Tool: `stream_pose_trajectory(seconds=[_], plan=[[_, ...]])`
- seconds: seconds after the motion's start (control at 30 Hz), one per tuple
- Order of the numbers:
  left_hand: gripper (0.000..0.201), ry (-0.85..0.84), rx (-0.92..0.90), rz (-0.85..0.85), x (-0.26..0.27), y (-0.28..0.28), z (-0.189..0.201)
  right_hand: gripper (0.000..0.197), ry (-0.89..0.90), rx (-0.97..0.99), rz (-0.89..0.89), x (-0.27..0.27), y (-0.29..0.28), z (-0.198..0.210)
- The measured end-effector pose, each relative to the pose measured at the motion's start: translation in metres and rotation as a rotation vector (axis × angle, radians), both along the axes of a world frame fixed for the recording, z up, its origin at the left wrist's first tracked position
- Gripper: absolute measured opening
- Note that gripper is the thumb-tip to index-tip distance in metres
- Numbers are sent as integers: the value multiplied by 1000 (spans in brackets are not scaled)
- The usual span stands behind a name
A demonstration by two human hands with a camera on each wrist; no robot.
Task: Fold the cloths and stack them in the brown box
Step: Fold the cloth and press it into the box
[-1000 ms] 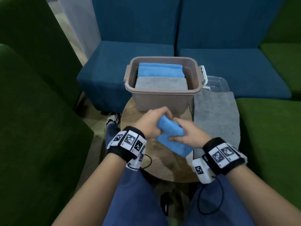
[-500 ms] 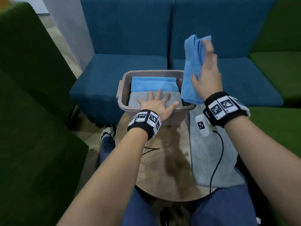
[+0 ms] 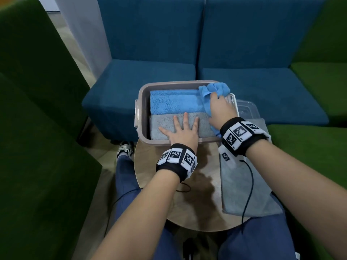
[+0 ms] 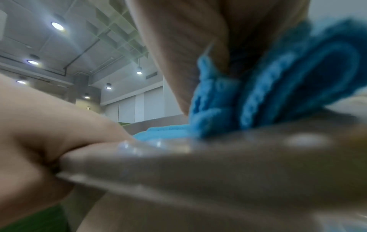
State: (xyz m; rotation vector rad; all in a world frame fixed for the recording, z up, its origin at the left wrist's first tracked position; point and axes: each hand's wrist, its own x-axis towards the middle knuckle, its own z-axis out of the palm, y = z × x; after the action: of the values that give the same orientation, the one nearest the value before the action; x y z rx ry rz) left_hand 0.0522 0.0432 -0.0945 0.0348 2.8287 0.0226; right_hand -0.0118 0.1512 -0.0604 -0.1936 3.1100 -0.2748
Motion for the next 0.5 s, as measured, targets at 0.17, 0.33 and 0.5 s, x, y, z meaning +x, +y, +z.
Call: stream_pose_trajectory(seconds=[0.17, 0.33, 0.5], plan=[[77, 6, 18, 30, 7, 8, -2, 56, -169, -72, -37, 5, -5, 2], [80, 5, 10, 18, 18, 13, -4, 72, -282, -118, -37, 11, 1, 0], [80, -39, 21, 33, 28, 18, -2, 78, -317, -103, -23, 15, -1, -4]])
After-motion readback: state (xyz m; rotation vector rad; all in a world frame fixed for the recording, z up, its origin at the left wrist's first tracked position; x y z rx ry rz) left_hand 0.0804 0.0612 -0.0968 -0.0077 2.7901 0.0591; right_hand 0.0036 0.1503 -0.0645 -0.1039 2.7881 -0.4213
